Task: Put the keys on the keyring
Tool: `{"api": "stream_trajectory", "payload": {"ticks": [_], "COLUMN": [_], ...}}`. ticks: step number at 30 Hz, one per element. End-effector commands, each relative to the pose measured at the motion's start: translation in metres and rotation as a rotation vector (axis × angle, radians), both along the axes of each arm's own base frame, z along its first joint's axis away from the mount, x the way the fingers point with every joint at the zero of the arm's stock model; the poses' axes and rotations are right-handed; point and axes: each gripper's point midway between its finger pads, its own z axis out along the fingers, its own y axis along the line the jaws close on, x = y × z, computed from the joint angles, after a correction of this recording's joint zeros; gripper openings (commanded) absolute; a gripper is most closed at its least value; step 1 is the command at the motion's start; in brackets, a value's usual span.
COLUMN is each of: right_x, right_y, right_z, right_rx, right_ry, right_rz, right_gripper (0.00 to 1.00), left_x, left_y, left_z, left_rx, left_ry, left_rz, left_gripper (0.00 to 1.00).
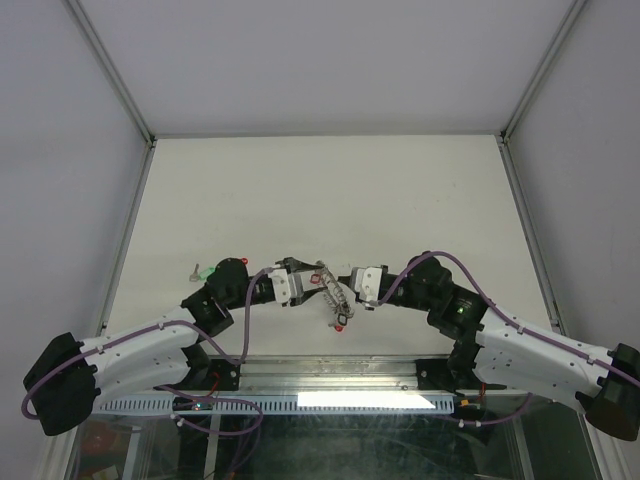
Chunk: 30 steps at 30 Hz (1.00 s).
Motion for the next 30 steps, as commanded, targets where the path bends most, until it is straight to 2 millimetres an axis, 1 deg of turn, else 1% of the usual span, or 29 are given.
{"api": "stream_trajectory", "payload": {"ticks": [1, 9, 12, 19, 24, 30], "right_x": [0.003, 0.003, 0.002, 0.0, -0.001, -0.003], "right_y": [0.007, 0.008, 0.008, 0.007, 0.007, 0.007], "right_z": [0.047, 0.047, 0.047, 0.046, 0.046, 0.046], "right_rx": [0.128, 0.132, 0.134, 0.131, 0.132, 0.133], "right_ry": [-0.079, -0.071, -0.068, -0.062, -0.059, -0.056], "right_rz": [0.0, 0.002, 0.004, 0.007, 0.015, 0.023], "right_gripper": [0.0, 0.0, 0.0, 0.0, 0.0, 0.0], "left_x": [-0.019, -0.021, -0.013, 0.004, 0.011, 0.019], "left_y": [-0.011, -0.016, -0.014, -0.009, -0.007, -0.007], "left_z": [0.025, 0.03, 0.026, 0.032, 0.039, 0.035], "left_rx": [-0.066, -0.09, -0.085, -0.112, -0.145, -0.136], "left_ry": [-0.047, -0.038, -0.028, -0.034, -0.035, -0.019], "left_rz": [-0.125, -0.144, -0.097, 0.002, 0.048, 0.084], "left_gripper": [0.45, 0.46, 0.43, 0.38, 0.35, 0.33]}}
